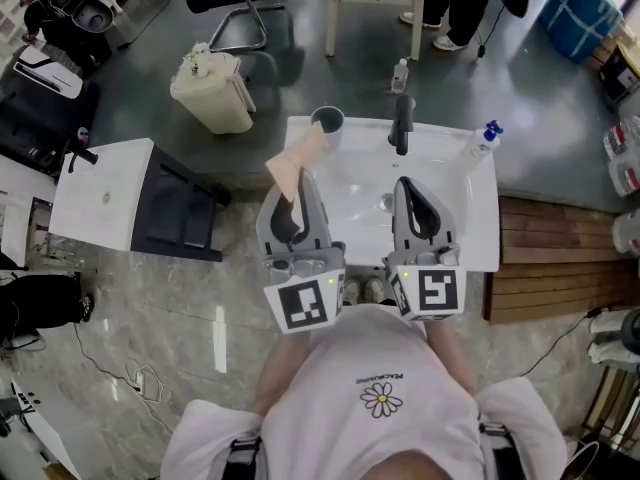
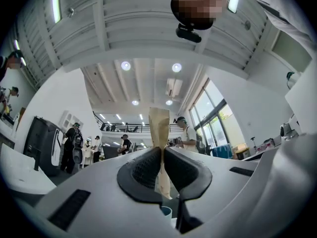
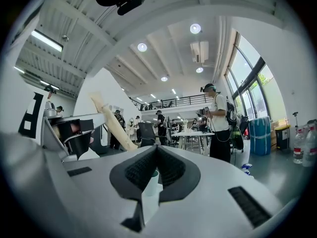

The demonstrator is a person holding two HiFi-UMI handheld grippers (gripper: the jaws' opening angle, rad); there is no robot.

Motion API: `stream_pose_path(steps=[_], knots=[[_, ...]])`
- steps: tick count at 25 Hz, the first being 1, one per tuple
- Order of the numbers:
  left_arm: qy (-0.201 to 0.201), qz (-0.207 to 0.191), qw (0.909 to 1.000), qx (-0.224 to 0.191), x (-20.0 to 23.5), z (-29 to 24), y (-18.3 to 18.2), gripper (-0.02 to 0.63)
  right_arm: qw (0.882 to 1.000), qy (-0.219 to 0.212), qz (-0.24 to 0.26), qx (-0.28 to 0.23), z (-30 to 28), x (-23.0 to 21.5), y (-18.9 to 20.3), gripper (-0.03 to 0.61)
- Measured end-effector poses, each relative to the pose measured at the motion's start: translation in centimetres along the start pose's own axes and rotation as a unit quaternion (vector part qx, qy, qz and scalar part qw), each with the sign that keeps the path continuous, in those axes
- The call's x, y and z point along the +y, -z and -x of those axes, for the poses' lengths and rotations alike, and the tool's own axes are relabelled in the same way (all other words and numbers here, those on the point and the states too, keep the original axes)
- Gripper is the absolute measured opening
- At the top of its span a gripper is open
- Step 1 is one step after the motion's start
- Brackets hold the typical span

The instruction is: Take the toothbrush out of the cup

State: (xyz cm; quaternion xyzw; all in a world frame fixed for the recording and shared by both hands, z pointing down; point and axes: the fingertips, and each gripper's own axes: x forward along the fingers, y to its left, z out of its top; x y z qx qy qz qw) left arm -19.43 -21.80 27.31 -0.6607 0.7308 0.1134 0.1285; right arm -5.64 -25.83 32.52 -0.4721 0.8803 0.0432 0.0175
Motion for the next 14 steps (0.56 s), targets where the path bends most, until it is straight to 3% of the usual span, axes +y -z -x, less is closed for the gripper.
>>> stream_pose_path(steps=[14], knots=[[-0.002,-0.003,0.9999,0.012,-0.53,-0.02,0.82,0.037,1.0,0.006,0.0,0.003,0.52,-0.74,0.53,0.012]])
